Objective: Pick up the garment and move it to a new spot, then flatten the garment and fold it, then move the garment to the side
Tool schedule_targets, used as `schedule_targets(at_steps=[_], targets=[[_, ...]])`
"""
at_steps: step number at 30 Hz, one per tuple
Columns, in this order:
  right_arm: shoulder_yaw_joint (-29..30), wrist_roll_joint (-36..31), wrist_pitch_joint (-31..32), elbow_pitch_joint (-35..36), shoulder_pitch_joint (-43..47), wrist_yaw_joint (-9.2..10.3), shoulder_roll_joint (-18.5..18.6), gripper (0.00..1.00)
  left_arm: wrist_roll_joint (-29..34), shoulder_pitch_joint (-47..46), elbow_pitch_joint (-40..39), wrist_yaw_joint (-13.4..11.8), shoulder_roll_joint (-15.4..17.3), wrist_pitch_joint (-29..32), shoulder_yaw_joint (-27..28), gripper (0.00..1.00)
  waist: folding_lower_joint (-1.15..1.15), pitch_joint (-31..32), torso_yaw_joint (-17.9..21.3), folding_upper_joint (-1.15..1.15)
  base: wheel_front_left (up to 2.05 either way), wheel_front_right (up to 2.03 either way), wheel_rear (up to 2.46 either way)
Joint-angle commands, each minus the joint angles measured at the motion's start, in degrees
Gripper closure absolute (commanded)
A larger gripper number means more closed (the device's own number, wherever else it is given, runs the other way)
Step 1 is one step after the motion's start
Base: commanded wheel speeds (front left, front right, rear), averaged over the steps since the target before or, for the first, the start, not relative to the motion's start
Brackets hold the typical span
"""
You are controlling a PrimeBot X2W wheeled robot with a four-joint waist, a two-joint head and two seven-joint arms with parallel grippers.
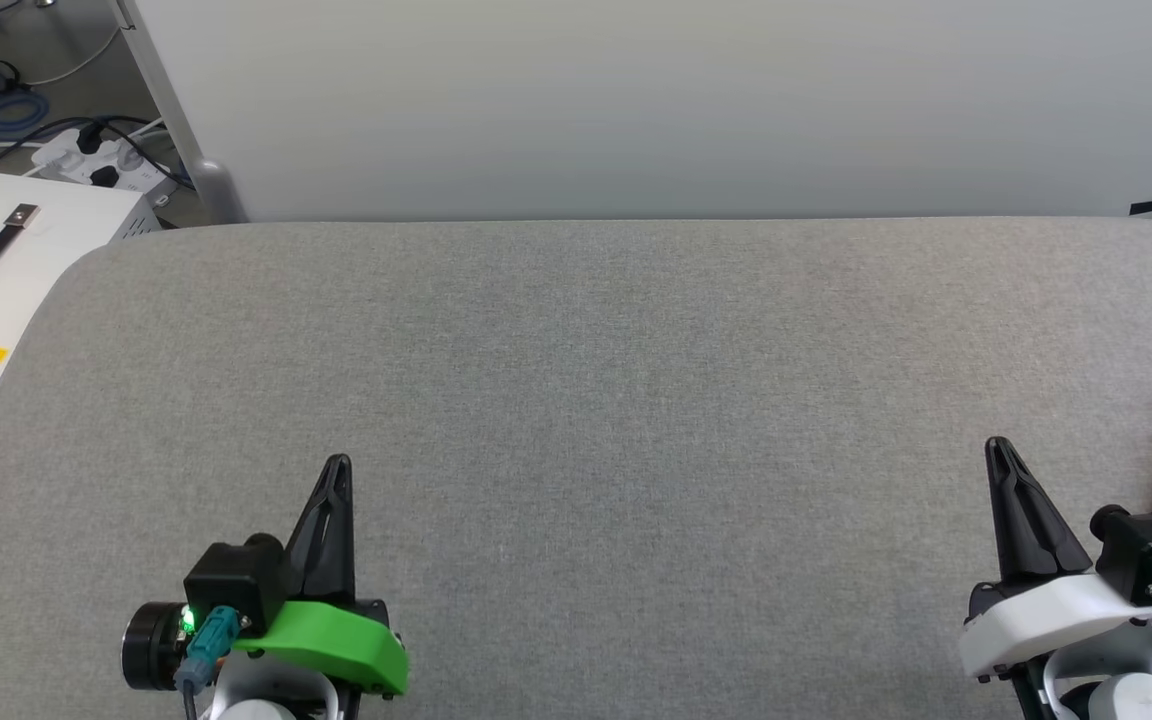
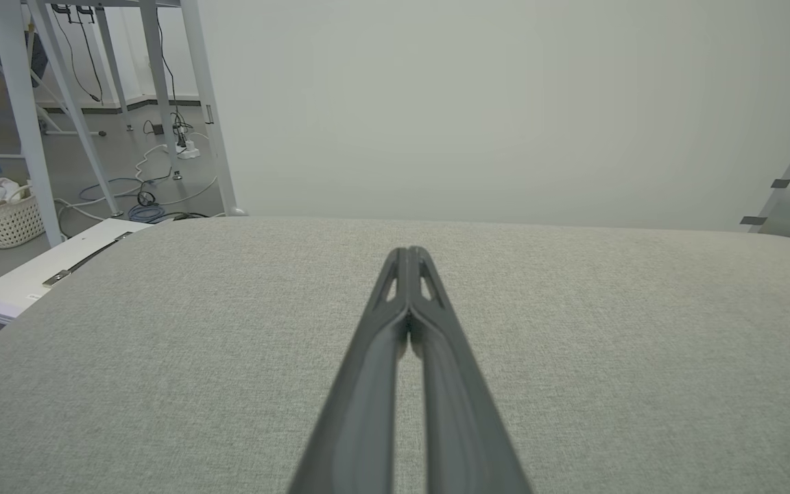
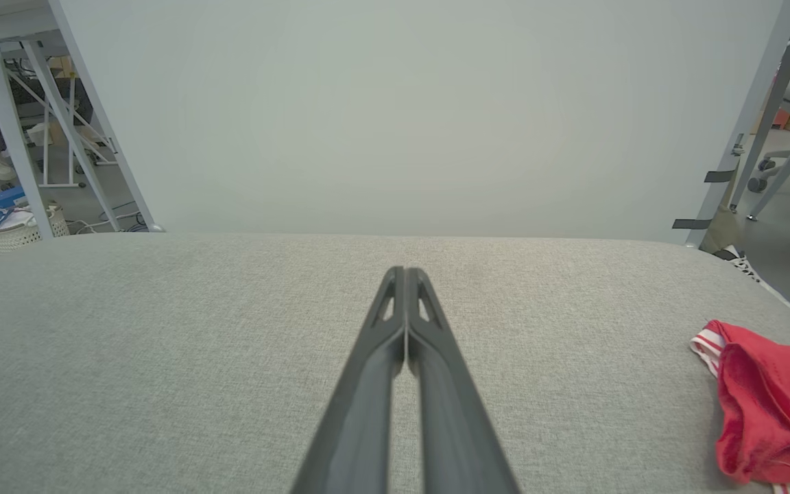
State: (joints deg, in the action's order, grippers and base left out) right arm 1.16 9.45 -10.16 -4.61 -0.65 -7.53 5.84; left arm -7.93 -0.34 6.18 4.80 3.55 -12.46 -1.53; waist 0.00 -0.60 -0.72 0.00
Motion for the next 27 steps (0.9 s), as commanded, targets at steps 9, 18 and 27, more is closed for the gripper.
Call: schedule_targets(at_steps=[9, 18, 27], targets=[[-0.2, -1.2, 1.1, 0.7, 0.2, 0.01, -0.3, 1.0, 1.3, 0.1, -0.9, -0.7, -0.2, 1.3, 0.3, 1.0, 0.0, 0.1, 0.1, 0.0, 0.0, 0.0, 0.0], [-0.3, -2.0, 1.9, 1.1, 0.2, 0.01, -0.6, 1.0, 1.9, 0.1, -1.3, -1.1, -0.2, 2.4, 0.4, 1.0, 0.0, 0.1, 0.1, 0.0, 0.0, 0.0, 0.0], [-0.4, -2.7, 2.8, 1.4, 0.2, 0.02, -0.8, 1.0, 2.5, 0.1, -1.8, -1.4, -0.3, 3.4, 0.5, 1.0, 0.0, 0.2, 0.2, 0.0, 0.0, 0.0, 0.0]])
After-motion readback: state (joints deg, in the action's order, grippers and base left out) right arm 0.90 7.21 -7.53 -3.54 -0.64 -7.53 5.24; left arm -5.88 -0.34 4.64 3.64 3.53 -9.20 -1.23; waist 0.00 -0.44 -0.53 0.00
